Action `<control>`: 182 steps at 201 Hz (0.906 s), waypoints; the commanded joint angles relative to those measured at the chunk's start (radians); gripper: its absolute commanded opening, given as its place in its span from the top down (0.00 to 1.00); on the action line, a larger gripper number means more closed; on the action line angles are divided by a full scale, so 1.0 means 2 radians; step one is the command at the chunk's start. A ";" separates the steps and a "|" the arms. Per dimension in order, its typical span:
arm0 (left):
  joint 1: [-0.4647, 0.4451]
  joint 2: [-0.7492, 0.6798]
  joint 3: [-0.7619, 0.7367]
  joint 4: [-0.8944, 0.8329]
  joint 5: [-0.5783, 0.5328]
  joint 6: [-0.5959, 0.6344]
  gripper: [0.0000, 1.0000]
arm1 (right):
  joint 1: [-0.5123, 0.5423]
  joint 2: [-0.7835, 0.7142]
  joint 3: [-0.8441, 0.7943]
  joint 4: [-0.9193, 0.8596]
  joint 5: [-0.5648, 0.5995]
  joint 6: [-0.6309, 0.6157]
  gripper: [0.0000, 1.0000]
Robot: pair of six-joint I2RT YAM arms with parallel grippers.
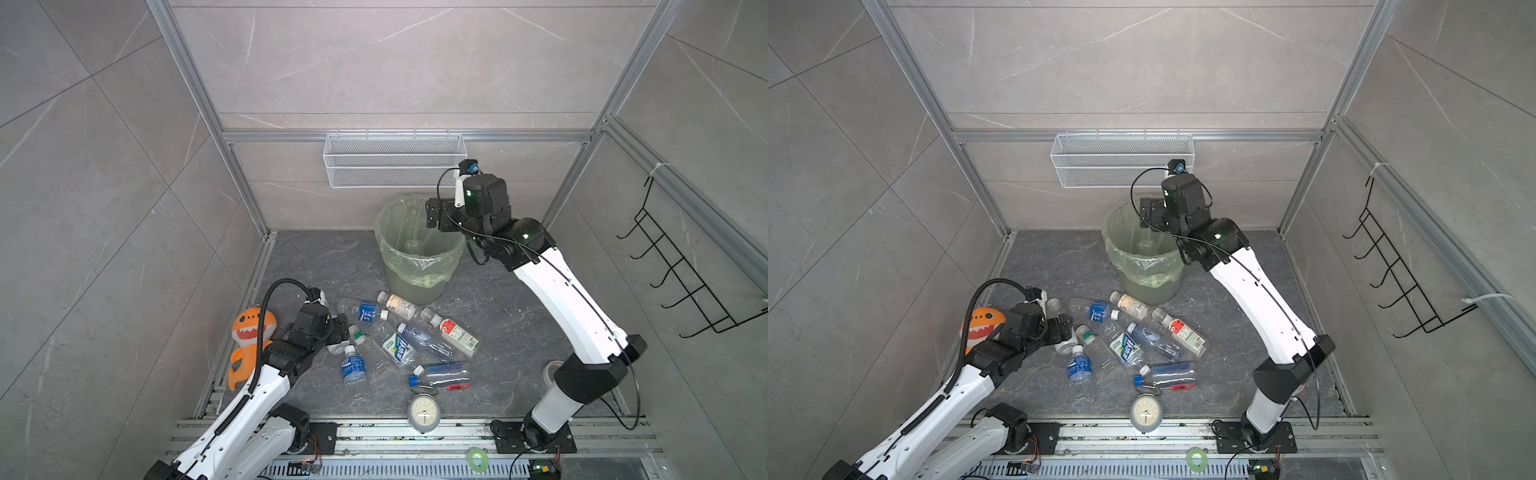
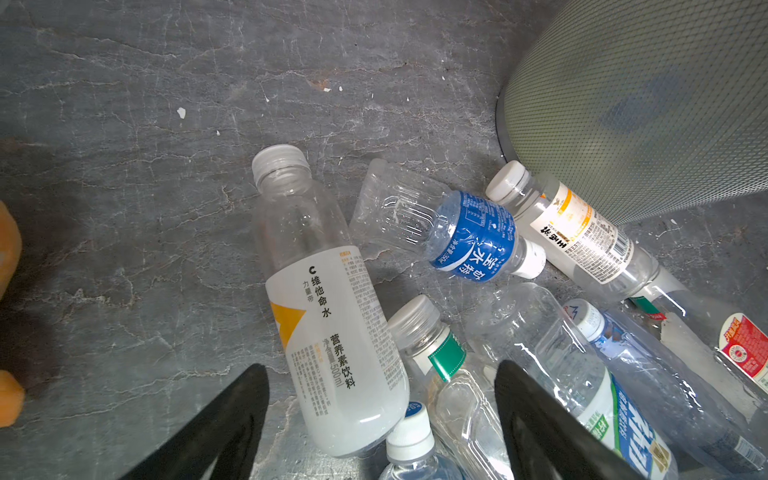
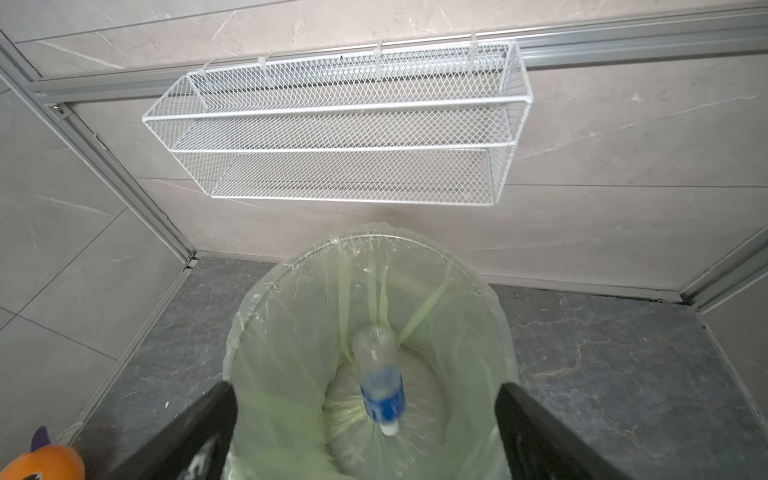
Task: Throw the plastic bottles in the bin
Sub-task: 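Carry the Pocari Sweat bottle over the bin and open the right gripper, then lower the left gripper onto the vitamin water bottle while the right returns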
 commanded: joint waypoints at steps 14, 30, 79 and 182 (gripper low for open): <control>-0.003 0.004 0.005 0.000 -0.008 0.002 0.12 | 0.001 -0.061 -0.075 0.047 -0.005 -0.012 0.01; -0.002 0.006 0.007 -0.001 -0.011 0.003 0.12 | 0.001 -0.078 -0.107 0.051 -0.003 -0.012 0.01; -0.002 0.008 0.011 -0.008 -0.016 0.001 0.13 | 0.001 -0.128 -0.201 0.041 -0.015 -0.032 0.00; -0.003 0.014 -0.002 -0.008 -0.008 0.001 0.14 | 0.001 -0.222 -0.413 0.010 -0.085 -0.025 0.01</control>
